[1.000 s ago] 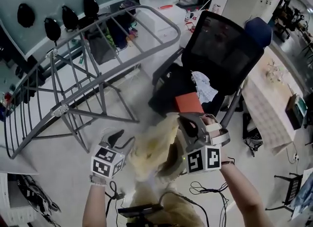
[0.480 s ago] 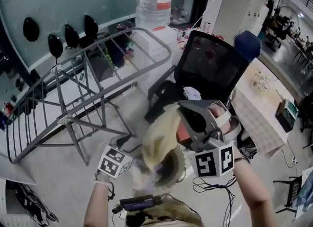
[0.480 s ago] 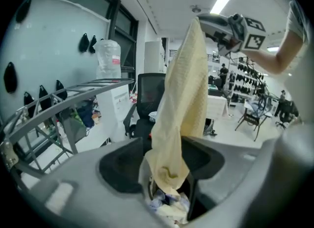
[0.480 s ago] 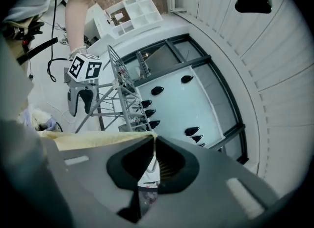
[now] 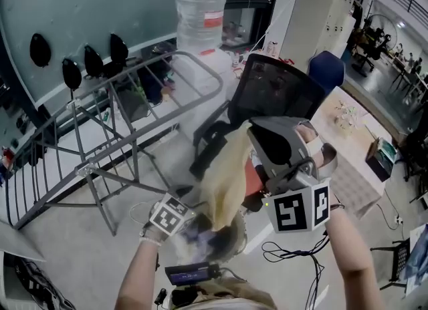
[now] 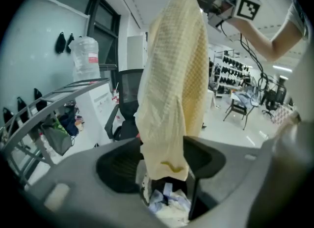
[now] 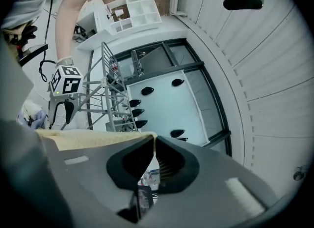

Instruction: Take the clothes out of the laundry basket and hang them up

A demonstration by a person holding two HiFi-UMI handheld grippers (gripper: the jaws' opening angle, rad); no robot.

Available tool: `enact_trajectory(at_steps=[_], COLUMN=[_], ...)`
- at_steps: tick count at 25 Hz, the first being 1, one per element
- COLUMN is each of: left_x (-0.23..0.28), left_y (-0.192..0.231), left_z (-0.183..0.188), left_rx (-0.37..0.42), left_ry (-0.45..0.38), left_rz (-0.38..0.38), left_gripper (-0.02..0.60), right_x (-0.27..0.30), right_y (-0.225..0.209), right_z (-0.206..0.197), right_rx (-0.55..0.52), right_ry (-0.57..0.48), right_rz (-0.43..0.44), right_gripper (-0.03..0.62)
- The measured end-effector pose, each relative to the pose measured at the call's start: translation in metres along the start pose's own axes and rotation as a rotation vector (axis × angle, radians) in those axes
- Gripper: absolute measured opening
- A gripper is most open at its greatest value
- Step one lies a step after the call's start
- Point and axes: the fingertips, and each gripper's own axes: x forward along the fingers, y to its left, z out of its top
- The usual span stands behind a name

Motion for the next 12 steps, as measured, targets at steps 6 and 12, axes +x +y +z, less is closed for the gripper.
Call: enact_trajectory(at_steps=[6, 12], left_x=[0.024, 0.039], left_y=[-0.007, -0.024], left_z=[0.000, 0.009], left_rx=[0.032, 0.156], left_ry=[0.064, 0.116], left_rz=[-0.001, -0.087], left_gripper=[0.290, 0.293], right_x=[-0.019, -0.040], right_y=[-0.017, -0.020], right_z=[0.000, -0.003], right_rx=[-0.012, -0.051], right_ry=[-0.004, 0.003], right_rz=[-0.021, -0.031], right_gripper=[0.015, 0.015])
